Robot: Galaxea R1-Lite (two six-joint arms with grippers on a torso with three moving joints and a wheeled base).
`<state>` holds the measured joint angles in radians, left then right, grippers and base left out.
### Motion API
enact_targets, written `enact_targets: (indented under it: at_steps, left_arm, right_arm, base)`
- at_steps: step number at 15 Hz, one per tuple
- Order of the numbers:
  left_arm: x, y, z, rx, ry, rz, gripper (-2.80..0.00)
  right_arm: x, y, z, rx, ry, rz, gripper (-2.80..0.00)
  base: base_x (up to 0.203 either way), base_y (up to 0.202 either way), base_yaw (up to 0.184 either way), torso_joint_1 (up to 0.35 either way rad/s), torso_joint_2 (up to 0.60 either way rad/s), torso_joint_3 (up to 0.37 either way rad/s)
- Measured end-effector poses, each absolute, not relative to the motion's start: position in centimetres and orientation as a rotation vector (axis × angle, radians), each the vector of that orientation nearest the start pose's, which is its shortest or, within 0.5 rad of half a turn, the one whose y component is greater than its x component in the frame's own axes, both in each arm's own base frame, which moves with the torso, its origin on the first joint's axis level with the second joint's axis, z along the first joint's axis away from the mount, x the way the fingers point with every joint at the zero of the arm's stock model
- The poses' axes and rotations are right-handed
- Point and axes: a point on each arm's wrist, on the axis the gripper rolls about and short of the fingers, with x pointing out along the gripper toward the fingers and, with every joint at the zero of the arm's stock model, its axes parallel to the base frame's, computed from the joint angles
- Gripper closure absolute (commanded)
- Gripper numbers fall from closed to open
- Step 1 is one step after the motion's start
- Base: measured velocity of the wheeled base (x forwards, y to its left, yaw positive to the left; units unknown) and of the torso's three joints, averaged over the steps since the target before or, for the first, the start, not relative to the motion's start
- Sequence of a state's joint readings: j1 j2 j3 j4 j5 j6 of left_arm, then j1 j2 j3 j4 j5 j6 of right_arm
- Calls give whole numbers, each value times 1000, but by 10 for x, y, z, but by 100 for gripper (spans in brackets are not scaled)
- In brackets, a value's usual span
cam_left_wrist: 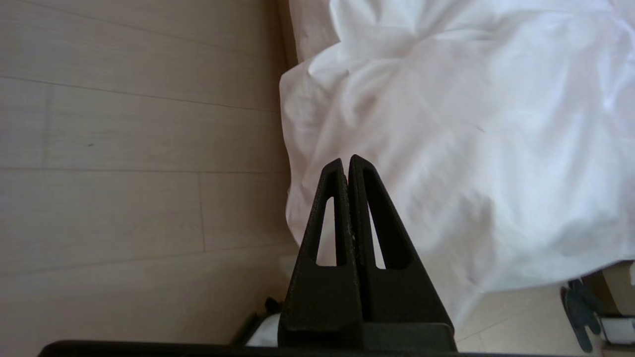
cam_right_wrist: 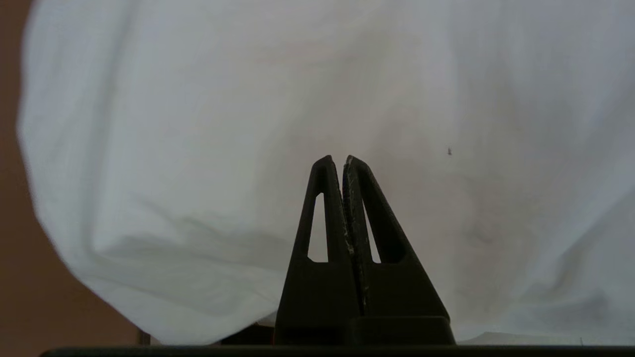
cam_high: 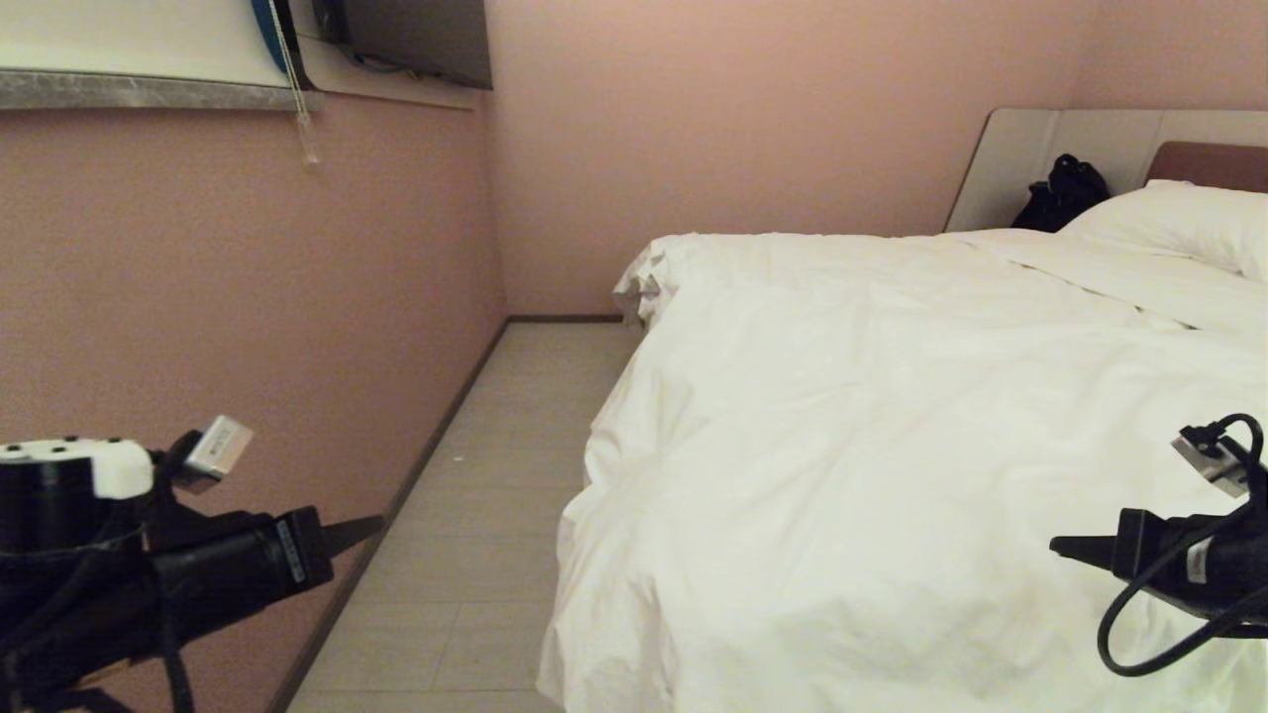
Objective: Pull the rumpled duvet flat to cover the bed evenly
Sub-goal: Flatten the corners of the folded blanket
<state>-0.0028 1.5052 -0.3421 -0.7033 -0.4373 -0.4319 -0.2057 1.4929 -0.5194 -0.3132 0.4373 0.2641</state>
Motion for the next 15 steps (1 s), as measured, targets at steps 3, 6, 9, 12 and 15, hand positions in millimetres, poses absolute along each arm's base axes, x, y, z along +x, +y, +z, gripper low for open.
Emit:
enact_targets:
  at_steps: [3, 6, 9, 12, 15]
  left_arm:
    - [245, -12, 102, -527, 570, -387, 0]
    - [257, -16, 85, -493, 624, -444, 0]
    - [261, -21, 72, -464, 668, -471, 0]
    - [263, -29, 65, -476, 705, -532, 0]
    - [262, -38, 63, -476, 727, -583, 0]
  right_arm:
    - [208, -31, 165, 480, 562, 156, 0]
    - [202, -30, 218, 495, 412, 177, 0]
    - [178, -23, 260, 479, 316, 222, 0]
    - [147, -16, 281, 440, 295, 233, 0]
    - [110, -10, 293, 374, 291, 244, 0]
  base:
    - [0, 0, 0, 0, 0, 0]
    - [0, 0, 0, 0, 0, 0]
    - [0, 0, 0, 0, 0, 0]
    - [0, 0, 0, 0, 0, 0]
    - [0, 0, 0, 0, 0, 0]
